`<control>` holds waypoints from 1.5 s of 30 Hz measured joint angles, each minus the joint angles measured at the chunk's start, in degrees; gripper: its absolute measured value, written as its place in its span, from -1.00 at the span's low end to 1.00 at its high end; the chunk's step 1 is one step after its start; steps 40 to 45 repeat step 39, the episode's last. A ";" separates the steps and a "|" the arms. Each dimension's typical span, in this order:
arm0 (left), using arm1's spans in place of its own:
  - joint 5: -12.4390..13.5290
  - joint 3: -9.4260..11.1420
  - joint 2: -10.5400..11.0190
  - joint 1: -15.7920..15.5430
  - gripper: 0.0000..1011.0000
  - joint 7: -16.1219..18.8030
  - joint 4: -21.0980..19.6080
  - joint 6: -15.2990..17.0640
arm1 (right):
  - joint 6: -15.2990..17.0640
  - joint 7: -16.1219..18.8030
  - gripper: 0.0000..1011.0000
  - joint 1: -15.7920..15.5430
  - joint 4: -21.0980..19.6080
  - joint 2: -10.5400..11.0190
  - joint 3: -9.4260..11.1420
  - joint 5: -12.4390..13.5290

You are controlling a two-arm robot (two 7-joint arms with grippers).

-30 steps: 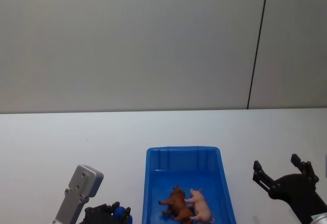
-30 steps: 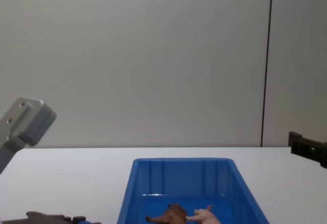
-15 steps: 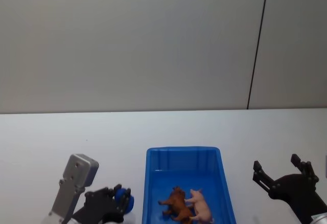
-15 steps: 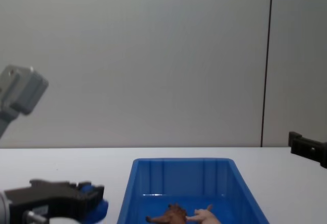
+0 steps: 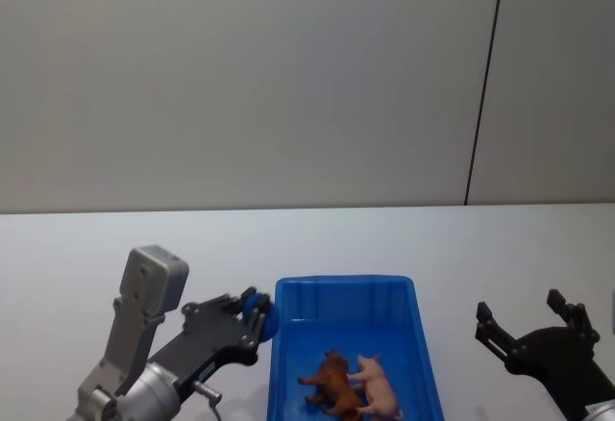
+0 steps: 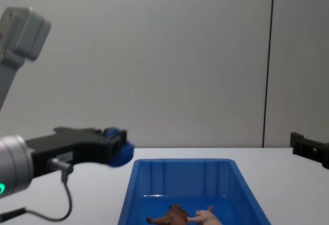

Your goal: Pick up the two dolls from the table and place them into the box.

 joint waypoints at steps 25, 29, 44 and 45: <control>-1.62 2.53 -7.56 -7.62 0.36 -13.69 6.32 -5.59 | 0.00 0.00 0.98 0.00 0.00 0.00 -0.01 0.00; -1.71 2.72 -8.04 -8.08 0.63 -14.49 6.78 -5.83 | 0.00 0.00 0.98 0.00 0.00 0.00 0.00 0.00; -1.86 3.00 -8.82 -8.86 0.98 -15.68 7.49 -6.21 | 0.00 0.00 0.98 0.00 0.00 0.00 0.00 0.00; -1.86 3.00 -8.82 -8.86 0.98 -15.68 7.49 -6.21 | 0.00 0.00 0.98 0.00 0.00 0.00 0.00 0.00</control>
